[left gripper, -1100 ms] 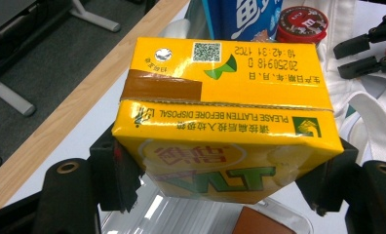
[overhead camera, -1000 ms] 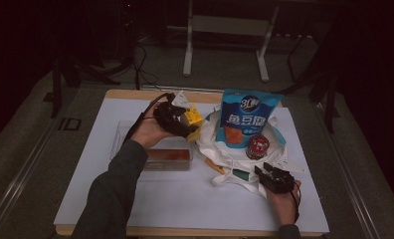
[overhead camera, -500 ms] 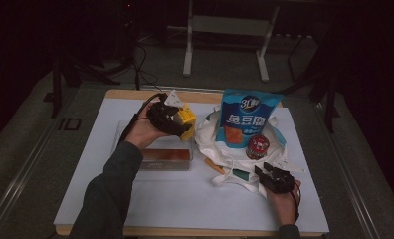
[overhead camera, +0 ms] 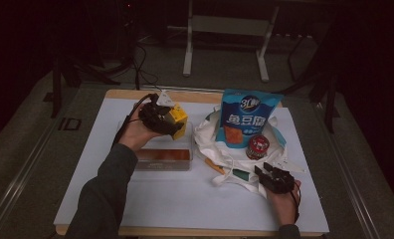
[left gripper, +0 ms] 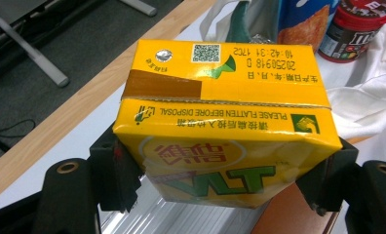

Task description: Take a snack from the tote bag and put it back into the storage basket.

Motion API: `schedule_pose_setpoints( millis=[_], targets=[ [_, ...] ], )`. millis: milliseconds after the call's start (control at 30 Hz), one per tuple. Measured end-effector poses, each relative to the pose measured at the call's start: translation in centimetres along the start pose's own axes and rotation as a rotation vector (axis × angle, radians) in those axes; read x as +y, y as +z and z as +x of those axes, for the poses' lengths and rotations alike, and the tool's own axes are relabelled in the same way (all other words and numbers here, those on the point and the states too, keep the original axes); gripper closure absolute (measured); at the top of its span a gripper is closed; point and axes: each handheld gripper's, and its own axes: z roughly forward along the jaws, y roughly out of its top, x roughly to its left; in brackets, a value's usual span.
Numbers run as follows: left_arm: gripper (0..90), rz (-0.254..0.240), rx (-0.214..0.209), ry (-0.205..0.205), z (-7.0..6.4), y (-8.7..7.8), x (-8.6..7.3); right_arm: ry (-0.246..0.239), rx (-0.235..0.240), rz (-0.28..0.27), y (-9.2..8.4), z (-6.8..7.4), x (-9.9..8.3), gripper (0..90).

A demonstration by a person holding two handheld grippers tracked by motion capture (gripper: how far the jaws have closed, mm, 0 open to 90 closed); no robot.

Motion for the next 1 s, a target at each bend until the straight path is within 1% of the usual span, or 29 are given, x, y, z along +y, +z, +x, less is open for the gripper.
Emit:
schedule_pose_setpoints(
  millis=[100, 133, 267, 500, 600, 767, 800, 900, 1000],
  targets=[
    [28.5, 0.003, 0.012, -0.007, 0.2, -0.1, -0.2, 0.000, 0.000, 0.000, 0.0, 0.0, 0.0, 56.2],
    [28.4, -0.001, 0.013, -0.016, 0.2, -0.1, -0.3, 0.000, 0.000, 0.000, 0.0, 0.0, 0.0, 56.2],
    [28.4, 0.014, 0.024, -0.018, 0.5, -0.1, -0.7, 0.000, 0.000, 0.000, 0.0, 0.0, 0.0, 56.2],
    [28.4, 0.007, 0.057, -0.073, 1.1, -0.1, -1.5, 0.001, 0.000, 0.000, 0.0, 0.0, 0.0, 56.2],
    [28.5, 0.014, 0.073, -0.081, 1.3, -0.1, -1.8, 0.000, 0.000, -0.001, 0.0, 0.0, 0.0, 56.2],
    [28.4, 0.018, 0.083, -0.094, 1.5, -0.3, -2.1, 0.001, 0.000, 0.000, 0.0, 0.0, 0.0, 56.2],
    [28.4, 0.017, 0.092, -0.104, 1.6, -0.4, -2.2, 0.001, 0.001, -0.001, 0.0, 0.0, 0.0, 56.2],
    [28.4, 0.016, 0.115, -0.118, 1.8, -0.5, -2.5, 0.001, 0.001, -0.001, 0.0, 0.0, 0.0, 56.2],
    [28.4, 0.014, 0.124, -0.137, 2.1, -0.7, -2.8, 0.001, 0.001, -0.001, 0.0, 0.0, 0.0, 56.2]
  ],
)
